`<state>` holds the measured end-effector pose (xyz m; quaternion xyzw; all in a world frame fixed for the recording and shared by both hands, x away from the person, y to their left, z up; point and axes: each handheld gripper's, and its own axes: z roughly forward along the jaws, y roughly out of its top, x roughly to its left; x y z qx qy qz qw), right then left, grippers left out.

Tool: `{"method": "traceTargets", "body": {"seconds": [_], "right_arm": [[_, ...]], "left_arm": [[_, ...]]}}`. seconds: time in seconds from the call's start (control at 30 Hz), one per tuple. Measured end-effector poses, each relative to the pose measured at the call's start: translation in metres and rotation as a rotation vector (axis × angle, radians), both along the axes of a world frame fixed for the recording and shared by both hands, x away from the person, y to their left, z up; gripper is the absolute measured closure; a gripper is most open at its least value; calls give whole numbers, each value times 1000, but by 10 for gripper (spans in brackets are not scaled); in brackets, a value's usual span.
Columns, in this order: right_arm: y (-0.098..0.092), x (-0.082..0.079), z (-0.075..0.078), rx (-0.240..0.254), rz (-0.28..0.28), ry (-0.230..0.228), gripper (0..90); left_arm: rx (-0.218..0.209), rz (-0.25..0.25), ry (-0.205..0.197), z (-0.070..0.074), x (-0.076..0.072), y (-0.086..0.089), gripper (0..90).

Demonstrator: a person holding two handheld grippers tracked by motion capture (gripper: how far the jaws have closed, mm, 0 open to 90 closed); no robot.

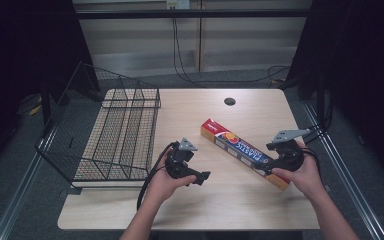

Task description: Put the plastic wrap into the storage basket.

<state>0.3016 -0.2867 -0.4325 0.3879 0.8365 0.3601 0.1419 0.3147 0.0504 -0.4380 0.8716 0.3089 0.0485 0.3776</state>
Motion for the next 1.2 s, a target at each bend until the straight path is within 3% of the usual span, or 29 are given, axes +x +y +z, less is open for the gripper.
{"method": "traceTargets", "body": {"seconds": [0.1,0.23,0.27,0.63,0.77,0.83,0.87,0.9,1.07,1.2], "right_arm": [[0,2,0,4,0,-4,94],[0,4,0,7,-7,-7,94],[-1,6,0,0,5,-9,94],[1,14,-5,-16,-6,2,100],[4,20,-10,-17,5,14,112],[5,24,-13,-18,4,21,112],[6,26,-14,-27,-7,20,112],[7,28,-16,-26,-9,24,115],[12,37,-23,-21,-8,47,136],[15,43,-28,-43,-8,69,156]], "left_arm": [[9,6,-1,1,1,2,34],[-25,25,3,1,1,4,34],[4,22,0,1,2,6,34],[11,28,6,0,1,9,34],[34,24,9,0,-2,11,35],[30,32,2,0,-4,13,35],[7,47,6,-1,-5,13,35],[22,29,13,-1,-5,15,35],[32,43,17,-3,-8,18,37],[20,54,19,-4,-10,23,37]]}}
